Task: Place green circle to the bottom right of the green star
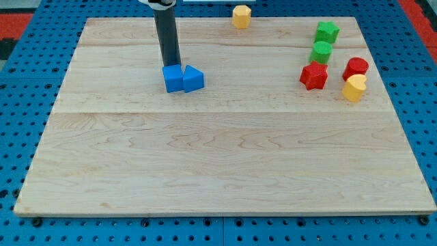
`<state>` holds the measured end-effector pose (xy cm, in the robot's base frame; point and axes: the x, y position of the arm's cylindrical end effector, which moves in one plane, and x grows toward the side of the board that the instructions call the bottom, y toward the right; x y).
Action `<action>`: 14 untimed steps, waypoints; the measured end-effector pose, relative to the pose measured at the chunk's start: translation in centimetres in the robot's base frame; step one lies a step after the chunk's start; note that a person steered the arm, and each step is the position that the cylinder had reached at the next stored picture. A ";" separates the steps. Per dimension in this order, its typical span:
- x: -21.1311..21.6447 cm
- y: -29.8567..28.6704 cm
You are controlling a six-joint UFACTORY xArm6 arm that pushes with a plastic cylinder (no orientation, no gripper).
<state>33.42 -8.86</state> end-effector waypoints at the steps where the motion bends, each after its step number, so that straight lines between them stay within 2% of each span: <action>1: 0.0 0.0; 4: -0.3 0.0; 5: -0.6 2.3; 6: -0.2 8.2; 7: 3.1 11.0; 8: 3.3 14.0; 10: -1.5 19.9; 11: -2.0 20.0; 14: -1.3 26.9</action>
<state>32.11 17.99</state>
